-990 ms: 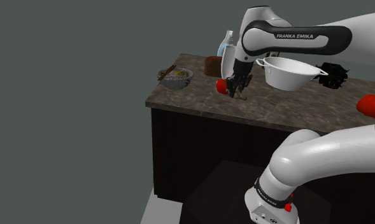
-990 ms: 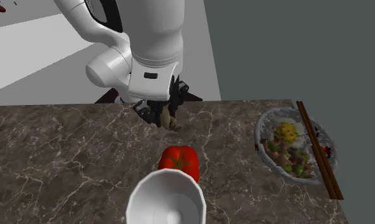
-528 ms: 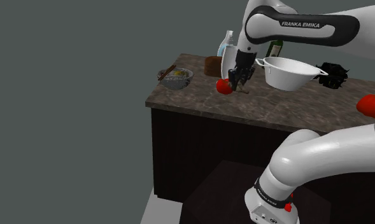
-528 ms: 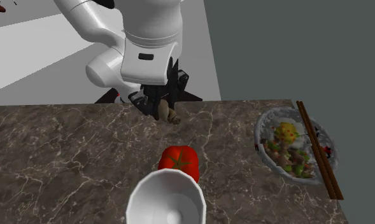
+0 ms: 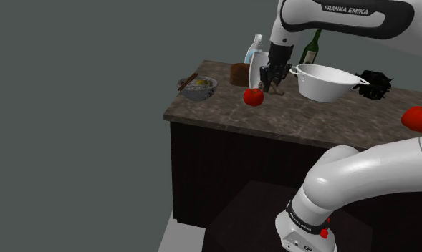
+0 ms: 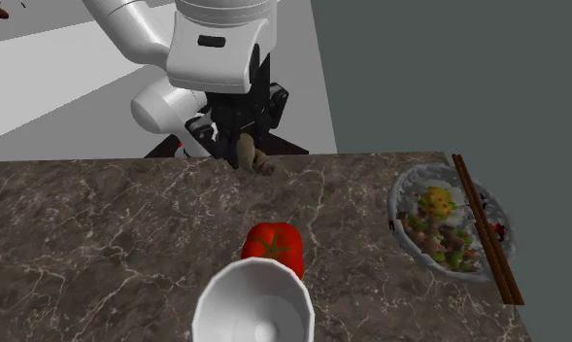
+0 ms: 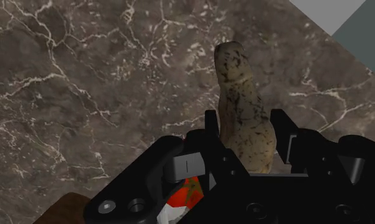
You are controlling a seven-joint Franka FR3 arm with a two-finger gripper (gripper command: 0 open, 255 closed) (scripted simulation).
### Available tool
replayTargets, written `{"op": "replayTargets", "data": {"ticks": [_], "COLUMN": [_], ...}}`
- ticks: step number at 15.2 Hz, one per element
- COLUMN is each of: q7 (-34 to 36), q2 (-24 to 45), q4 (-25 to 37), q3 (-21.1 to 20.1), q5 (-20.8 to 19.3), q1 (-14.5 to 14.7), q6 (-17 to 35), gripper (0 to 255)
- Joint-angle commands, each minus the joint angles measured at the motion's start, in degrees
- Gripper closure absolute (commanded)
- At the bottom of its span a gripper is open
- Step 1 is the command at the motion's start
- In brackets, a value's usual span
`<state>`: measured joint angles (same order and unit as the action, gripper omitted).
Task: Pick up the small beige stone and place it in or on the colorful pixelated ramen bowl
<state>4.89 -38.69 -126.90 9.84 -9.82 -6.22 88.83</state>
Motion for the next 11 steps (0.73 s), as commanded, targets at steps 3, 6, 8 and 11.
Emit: {"op": "replayTargets", "data": {"ticks": [3, 6, 8, 11], "q7": [-0.2, -0.4, -0.6, 0.0], "q2": [0.9, 1.8, 2.4, 4.6], "q4": [3.9, 6.9, 8.9, 11.3], "q3": [-0.3, -0.5, -0.6, -1.0], "q5": [0.3, 0.5, 0.6, 1.1], "q1": [0.1, 0.2, 0.3, 0.6], "q6": [-3.0, -5.1, -6.5, -6.8], "gripper": [255, 255, 255, 255]}}
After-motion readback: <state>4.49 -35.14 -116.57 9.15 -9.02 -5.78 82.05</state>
